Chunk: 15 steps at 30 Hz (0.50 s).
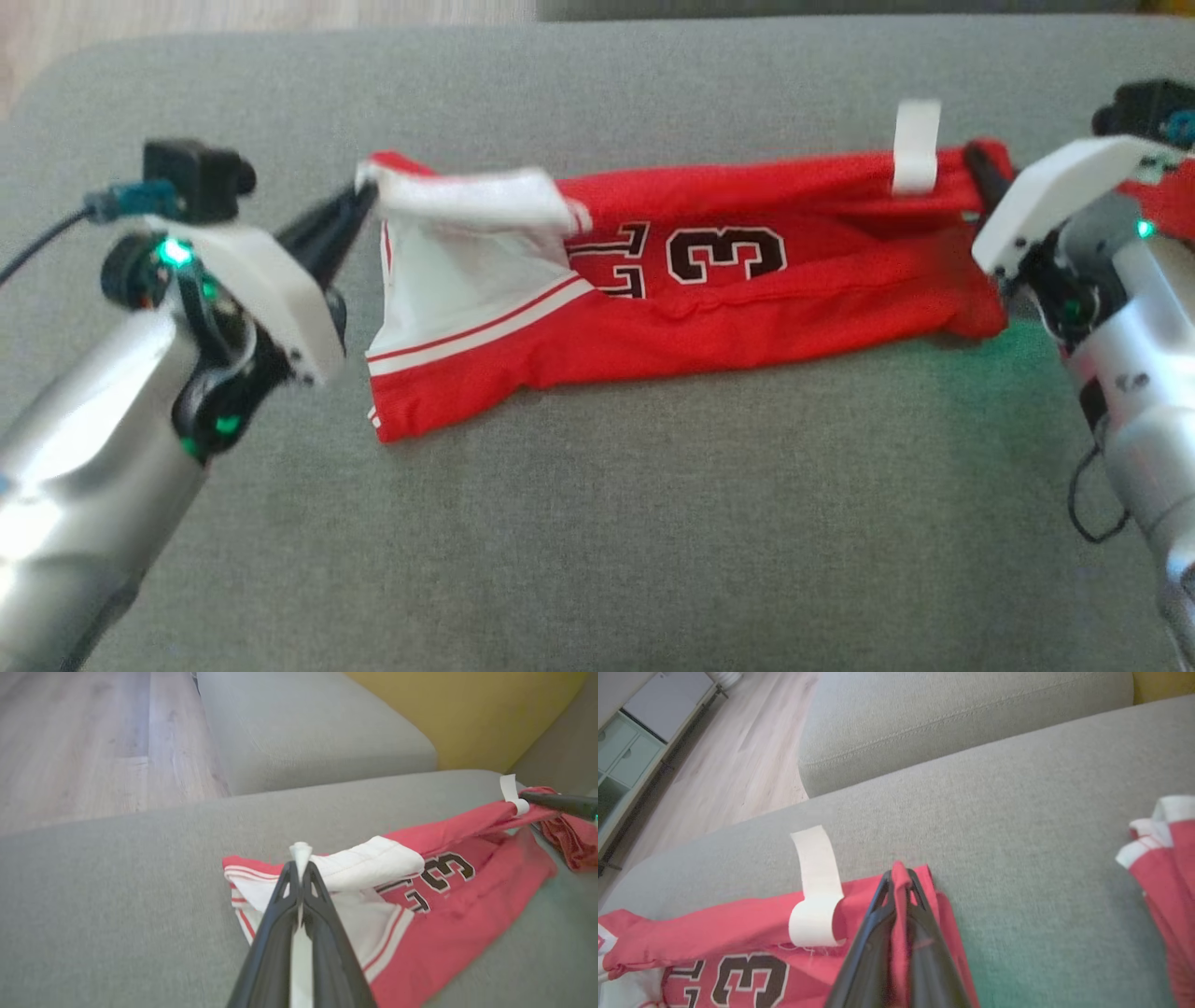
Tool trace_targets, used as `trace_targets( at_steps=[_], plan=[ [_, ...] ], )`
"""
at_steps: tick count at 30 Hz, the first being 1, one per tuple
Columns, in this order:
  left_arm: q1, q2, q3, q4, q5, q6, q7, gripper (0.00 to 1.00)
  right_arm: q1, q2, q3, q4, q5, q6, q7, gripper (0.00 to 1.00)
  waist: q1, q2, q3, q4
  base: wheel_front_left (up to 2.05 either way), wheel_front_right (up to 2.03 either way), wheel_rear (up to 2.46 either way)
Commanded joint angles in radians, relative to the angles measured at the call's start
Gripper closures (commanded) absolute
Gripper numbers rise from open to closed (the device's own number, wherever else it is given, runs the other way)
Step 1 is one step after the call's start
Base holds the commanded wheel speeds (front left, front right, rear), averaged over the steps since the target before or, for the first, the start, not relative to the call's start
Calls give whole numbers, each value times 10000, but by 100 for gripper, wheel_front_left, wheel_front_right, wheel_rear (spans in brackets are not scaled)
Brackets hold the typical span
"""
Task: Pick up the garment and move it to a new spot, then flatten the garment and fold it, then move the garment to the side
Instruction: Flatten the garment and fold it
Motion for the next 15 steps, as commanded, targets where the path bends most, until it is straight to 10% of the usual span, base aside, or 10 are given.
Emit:
trace_targets(
  at_steps=[1,15],
  plan=[
    [-43,736,291,-605,-286,26,483,100,242,-200,305,-422,210,-7,321,100,1,0,-297,-26,0,0,0],
    [1425,1844,-298,-2761,-1016,882,2455,100,1131,-1294,1916,-1651,715,-7,2037,100,1,0,-748,-247,0,0,0]
  ],
)
